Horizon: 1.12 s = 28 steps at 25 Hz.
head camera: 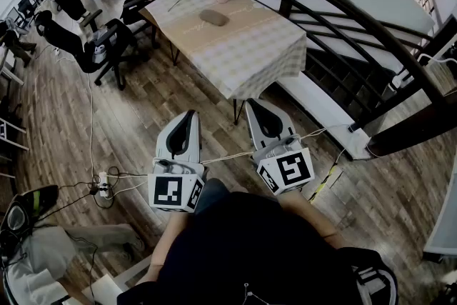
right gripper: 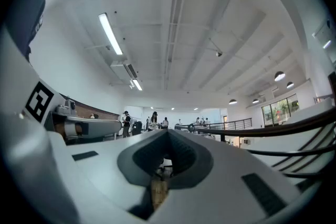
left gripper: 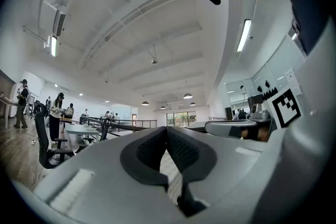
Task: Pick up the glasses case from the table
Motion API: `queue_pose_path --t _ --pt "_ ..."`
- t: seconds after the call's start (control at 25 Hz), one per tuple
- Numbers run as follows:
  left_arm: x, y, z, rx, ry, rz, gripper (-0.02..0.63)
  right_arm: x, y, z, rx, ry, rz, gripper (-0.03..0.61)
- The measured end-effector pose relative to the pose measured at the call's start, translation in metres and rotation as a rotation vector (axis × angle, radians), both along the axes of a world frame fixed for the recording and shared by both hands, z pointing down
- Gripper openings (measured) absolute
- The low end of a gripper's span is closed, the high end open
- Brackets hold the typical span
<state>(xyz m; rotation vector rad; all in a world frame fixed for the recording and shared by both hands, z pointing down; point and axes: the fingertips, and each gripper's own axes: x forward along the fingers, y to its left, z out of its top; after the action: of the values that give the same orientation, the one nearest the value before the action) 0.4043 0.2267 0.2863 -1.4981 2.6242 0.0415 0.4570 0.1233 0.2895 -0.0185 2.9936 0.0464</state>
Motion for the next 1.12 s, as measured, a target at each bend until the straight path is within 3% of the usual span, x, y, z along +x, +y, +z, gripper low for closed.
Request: queue_pose_path --t 0.48,0.64,0.84,1.12 --pt "-0.053 -0.019 0.024 0.006 0.050 0.059 0.012 -0.052 -0.012 0.017 0.007 0.031 0.007 0.011" --pt "-0.103 -0.033 0.030 0.002 0.058 0.096 0.018 -0.100 -0.021 0.022 0.005 0.041 0.016 0.011" --pt "-0.179 -0.051 0.032 -0.007 0.063 0.137 0.111 -0.168 -0.030 0.022 0.013 0.045 0.031 0.011" --pt "-0.282 -0.058 0.026 0.003 0.043 0.223 0.162 -0.267 -0.038 0.021 -0.025 0.045 0.086 0.011"
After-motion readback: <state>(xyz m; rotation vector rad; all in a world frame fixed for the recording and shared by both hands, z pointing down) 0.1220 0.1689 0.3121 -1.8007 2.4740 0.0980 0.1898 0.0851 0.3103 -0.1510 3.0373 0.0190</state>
